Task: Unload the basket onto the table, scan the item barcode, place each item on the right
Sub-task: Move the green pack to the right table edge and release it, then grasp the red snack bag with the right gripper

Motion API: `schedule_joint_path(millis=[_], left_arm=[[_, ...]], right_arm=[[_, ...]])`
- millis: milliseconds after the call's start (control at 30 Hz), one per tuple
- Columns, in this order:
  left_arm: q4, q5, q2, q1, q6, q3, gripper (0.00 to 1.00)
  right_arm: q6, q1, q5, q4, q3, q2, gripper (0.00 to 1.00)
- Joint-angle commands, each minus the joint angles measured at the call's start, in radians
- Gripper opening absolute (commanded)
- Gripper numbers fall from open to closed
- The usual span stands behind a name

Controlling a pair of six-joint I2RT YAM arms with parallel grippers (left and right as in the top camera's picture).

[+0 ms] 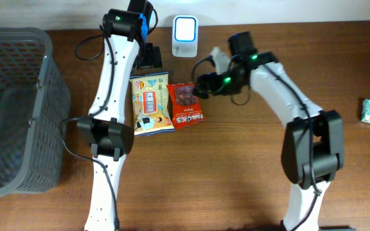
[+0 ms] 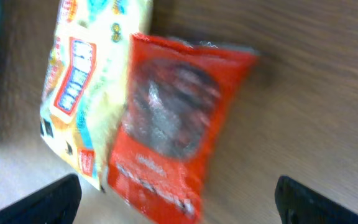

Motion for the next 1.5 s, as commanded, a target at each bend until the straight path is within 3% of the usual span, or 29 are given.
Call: schedule_joint_path(millis=[0, 67, 133, 233, 267, 333, 367, 400, 500, 567, 633, 700, 767, 867, 967, 1100, 1167, 1200, 1267, 1333, 1367, 1400, 1467], left_arm=[[-0.001, 0.003, -0.006, 0.002, -0.006, 0.015, 0.99], [-0.001, 0.003, -0.006, 0.002, -0.006, 0.015, 0.99], [-0.001, 0.003, -0.006, 0.002, -0.006, 0.015, 0.99], [-0.001, 0.003, -0.006, 0.002, -0.006, 0.015, 0.99], [-0.001, 0.003, -0.006, 0.002, -0.006, 0.015, 0.99], [-0.001, 0.003, -0.006, 0.002, -0.006, 0.015, 0.99], [-0.001, 0.003, -0.006, 0.002, -0.006, 0.015, 0.99], [-0.001, 0.003, -0.006, 0.002, -0.006, 0.015, 0.99], [-0.001, 0.003, -0.006, 0.002, -0.006, 0.015, 0.99], [-0.001, 0.003, -0.006, 0.002, -0.006, 0.015, 0.99], [-0.001, 0.003, -0.006, 0.002, -0.006, 0.015, 0.99], [-0.001, 0.003, -0.006, 0.002, -0.006, 0.015, 0.99], [-0.001, 0.003, -0.006, 0.002, -0.006, 0.015, 0.99], [-0.001, 0.003, -0.006, 0.002, -0.006, 0.015, 0.99], [-0.001, 0.003, -0.006, 0.002, -0.006, 0.015, 0.99], [-0.001, 0.003, -0.006, 0.002, -0.006, 0.015, 0.99], [-0.001, 0.003, -0.006, 0.002, -0.006, 0.015, 0.99], [-0.001, 0.003, -0.006, 0.002, -0.006, 0.015, 0.99], [-0.001, 0.003, -0.006, 0.002, -0.006, 0.015, 0.99], [-0.001, 0.003, -0.006, 0.002, -0.006, 0.015, 0.99], [-0.001, 0.003, -0.006, 0.002, -0.006, 0.015, 0.99], [-0.001, 0.003, -0.006, 0.002, -0.006, 0.015, 0.99], [-0.001, 0.003, -0.006, 0.002, -0.006, 0.015, 0.99]], right_arm=[[0.09, 0.034, 0.028, 0.074, -0.045, 0.05, 1.0], [0.095, 0.042, 0.029, 0.086, -0.06, 0.083, 0.95], [0.095, 0.042, 0.028, 0.093, -0.061, 0.13, 0.77], [0.095, 0.042, -0.07, 0.117, -0.061, 0.197, 0.77], [0.103, 0.043, -0.085, 0.122, -0.061, 0.209, 0.7], [0.129, 0.042, -0.085, 0.122, -0.061, 0.212, 0.39], [0.158, 0.041, -0.085, 0.123, -0.061, 0.211, 0.16], [0.174, 0.036, -0.084, 0.122, -0.056, 0.211, 0.04], [0.168, -0.024, -0.051, 0.024, 0.04, 0.164, 0.04], [0.162, -0.066, 0.072, -0.09, 0.116, 0.116, 0.04], [0.161, -0.079, 0.29, -0.188, 0.19, 0.084, 0.04], [0.166, -0.054, 0.795, -0.333, 0.289, 0.07, 0.04], [0.166, -0.02, 1.114, -0.356, 0.297, 0.07, 0.04], [0.166, 0.029, 1.337, -0.331, 0.294, 0.079, 0.04], [0.167, 0.037, 1.323, -0.317, 0.255, 0.157, 0.04], [0.23, 0.141, 1.096, -0.312, 0.249, 0.182, 0.05], [0.241, 0.194, 1.073, -0.313, 0.248, 0.182, 0.25], [0.241, 0.224, 0.972, -0.312, 0.248, 0.182, 0.33], [0.241, 0.244, 0.745, -0.282, 0.248, 0.182, 0.33], [0.241, 0.241, 0.671, -0.267, 0.249, 0.181, 0.35], [0.241, 0.224, 0.67, -0.272, 0.251, 0.179, 0.4], [0.241, 0.2, 0.661, -0.312, 0.271, 0.175, 0.53], [0.241, 0.166, 0.526, -0.348, 0.309, 0.174, 0.6]])
